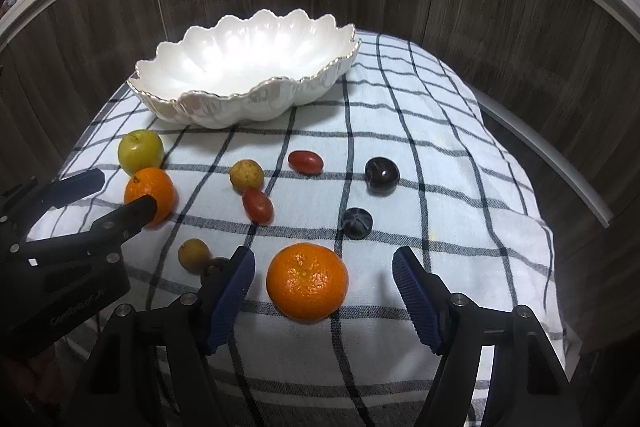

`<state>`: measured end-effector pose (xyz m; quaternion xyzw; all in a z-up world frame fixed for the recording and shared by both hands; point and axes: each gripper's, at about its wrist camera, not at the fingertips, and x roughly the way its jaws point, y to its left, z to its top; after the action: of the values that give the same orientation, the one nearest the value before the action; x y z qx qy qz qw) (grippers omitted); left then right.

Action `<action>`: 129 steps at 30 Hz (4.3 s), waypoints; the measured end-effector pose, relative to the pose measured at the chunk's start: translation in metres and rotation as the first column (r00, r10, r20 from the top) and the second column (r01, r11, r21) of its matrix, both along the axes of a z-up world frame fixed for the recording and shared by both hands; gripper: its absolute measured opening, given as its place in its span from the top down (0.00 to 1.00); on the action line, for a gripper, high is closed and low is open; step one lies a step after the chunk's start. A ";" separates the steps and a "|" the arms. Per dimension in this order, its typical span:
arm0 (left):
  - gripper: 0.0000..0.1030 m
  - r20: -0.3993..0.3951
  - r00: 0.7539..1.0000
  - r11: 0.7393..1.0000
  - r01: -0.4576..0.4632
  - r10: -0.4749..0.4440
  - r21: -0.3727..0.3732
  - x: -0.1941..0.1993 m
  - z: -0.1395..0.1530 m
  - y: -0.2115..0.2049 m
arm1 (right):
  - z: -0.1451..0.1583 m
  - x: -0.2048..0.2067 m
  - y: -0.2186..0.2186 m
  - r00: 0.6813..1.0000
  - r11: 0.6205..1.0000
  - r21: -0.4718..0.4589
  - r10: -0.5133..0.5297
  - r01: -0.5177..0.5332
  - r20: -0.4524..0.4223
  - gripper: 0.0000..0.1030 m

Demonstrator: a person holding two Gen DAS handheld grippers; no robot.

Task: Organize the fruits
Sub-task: 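Move the left tool toward one mandarin while the right tool approaches the other mandarin, then close the left tool on the mandarin beside the green apple while the right tool closes on the other mandarin, then lift both held mandarins and carry them over the white bowl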

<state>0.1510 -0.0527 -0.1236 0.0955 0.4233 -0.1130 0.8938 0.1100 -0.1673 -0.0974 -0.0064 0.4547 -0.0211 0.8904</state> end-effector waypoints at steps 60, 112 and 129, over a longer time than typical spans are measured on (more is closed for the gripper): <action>0.58 0.122 0.992 0.999 -0.027 0.032 -0.046 -0.021 0.056 0.009 | 0.037 -0.005 0.002 0.997 0.998 0.052 0.037 -0.041 0.069 0.58; 0.58 0.133 0.987 0.995 -0.089 0.096 -0.055 0.122 0.097 0.036 | 0.093 0.162 -0.001 0.980 0.999 -0.030 0.049 -0.044 0.192 0.58; 0.58 0.052 0.988 0.987 -0.139 0.144 -0.082 0.156 0.079 0.036 | 0.071 0.205 -0.006 0.996 1.000 0.027 -0.011 0.008 0.090 0.58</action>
<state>0.3071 -0.0164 -0.0449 0.0334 0.3982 -0.0630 0.9145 0.3153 -0.1733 -0.0260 0.0087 0.4143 -0.0194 0.9099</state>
